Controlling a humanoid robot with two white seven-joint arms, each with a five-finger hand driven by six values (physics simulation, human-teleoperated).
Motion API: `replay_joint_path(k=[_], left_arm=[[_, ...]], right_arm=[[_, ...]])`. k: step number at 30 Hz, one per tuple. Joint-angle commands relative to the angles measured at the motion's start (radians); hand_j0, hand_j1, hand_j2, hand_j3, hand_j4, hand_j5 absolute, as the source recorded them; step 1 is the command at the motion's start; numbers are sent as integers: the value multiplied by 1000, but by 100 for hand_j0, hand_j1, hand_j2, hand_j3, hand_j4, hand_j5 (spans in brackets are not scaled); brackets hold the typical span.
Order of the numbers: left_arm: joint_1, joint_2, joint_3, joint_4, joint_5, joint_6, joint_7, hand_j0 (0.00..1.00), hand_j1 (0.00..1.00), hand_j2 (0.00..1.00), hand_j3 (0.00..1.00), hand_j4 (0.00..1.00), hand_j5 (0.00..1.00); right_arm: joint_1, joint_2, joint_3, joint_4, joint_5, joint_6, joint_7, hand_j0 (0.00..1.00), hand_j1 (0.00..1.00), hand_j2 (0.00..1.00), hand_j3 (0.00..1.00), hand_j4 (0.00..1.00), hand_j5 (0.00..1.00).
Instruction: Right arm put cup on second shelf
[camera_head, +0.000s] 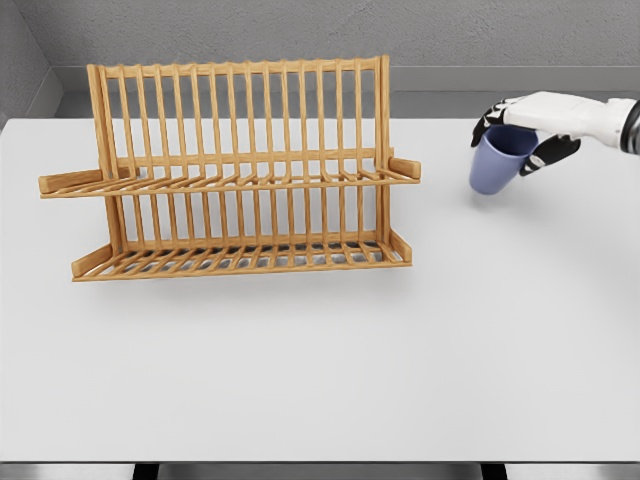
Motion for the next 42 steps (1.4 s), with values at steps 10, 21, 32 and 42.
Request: replay_joint_path(k=[10, 21, 32, 42], left_arm=[[0, 0, 0, 0, 0, 0, 0, 100, 100, 100, 100, 100, 100], [0, 0, 0, 0, 0, 0, 0, 100, 100, 100, 100, 100, 100], [0, 0, 0, 0, 0, 0, 0, 100, 100, 100, 100, 100, 100], [0, 0, 0, 0, 0, 0, 0, 100, 100, 100, 100, 100, 100]], right_arm=[[0, -59, -45, -160, 4, 5, 0, 63, 63, 63, 63, 63, 63], [5, -107, -48, -317, 6, 1, 0, 63, 63, 63, 63, 63, 63], [12, -113, -106, -475, 6, 0, 0, 63, 63, 63, 63, 63, 63], [11, -101, -110, -634, 6, -2, 0, 63, 63, 63, 63, 63, 63]])
